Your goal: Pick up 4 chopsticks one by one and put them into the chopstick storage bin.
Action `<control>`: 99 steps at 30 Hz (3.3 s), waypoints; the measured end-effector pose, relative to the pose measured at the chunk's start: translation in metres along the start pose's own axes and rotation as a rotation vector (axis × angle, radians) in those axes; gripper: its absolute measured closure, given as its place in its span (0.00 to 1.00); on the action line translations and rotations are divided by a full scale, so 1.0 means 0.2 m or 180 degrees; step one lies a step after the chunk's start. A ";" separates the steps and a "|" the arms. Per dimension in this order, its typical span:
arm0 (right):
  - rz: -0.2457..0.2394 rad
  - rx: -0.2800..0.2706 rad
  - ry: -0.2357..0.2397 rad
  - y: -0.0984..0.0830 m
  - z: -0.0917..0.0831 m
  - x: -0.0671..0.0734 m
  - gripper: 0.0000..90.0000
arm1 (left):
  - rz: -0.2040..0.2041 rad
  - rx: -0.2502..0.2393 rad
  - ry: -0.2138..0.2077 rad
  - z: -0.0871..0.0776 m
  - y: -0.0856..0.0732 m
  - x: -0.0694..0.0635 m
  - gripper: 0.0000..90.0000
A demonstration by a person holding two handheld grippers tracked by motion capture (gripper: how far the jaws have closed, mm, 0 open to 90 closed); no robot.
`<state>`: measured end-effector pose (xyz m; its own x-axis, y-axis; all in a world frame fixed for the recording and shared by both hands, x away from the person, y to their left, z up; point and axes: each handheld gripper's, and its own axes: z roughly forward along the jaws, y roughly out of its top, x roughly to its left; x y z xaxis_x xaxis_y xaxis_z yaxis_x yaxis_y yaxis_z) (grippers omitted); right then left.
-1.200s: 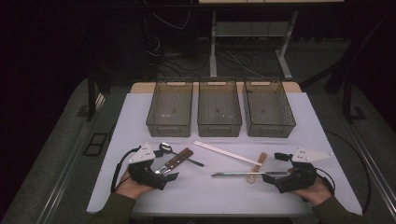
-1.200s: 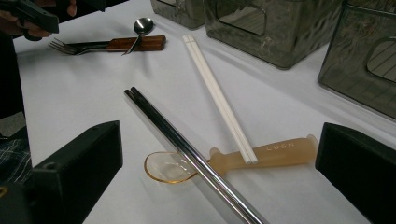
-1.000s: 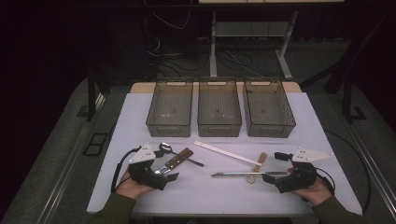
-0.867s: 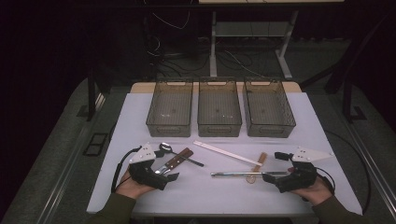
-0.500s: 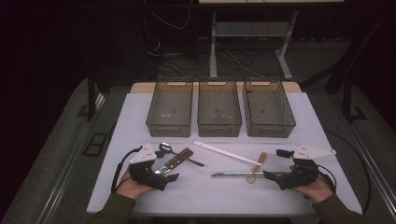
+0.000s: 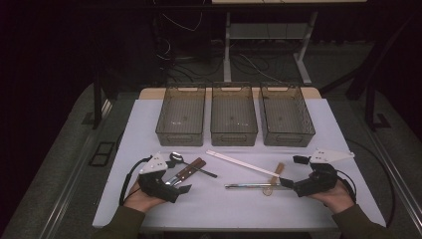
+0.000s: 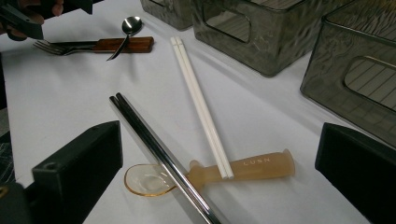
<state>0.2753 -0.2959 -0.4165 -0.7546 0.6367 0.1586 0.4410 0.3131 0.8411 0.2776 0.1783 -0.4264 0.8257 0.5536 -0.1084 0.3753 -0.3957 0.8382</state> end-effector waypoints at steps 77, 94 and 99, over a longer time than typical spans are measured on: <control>-0.0162 0.0451 0.0291 0.26 0.40 -0.10 0.38 | 0.0024 -0.0063 -0.0083 0.00 0.00 0.00 0.01; -0.0306 0.0771 0.0433 0.25 0.42 -0.08 0.81 | 0.0040 -0.0053 -0.0096 0.00 0.00 -0.01 0.01; -0.0370 0.0877 0.0460 0.24 0.43 -0.07 0.88 | 0.0037 -0.0050 -0.0096 0.00 0.00 -0.01 0.01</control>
<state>0.3497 -0.2292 -0.4239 -0.8601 0.4850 0.1581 0.4478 0.5693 0.6894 0.2765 0.1772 -0.4264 0.8424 0.5266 -0.1142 0.3590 -0.3904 0.8478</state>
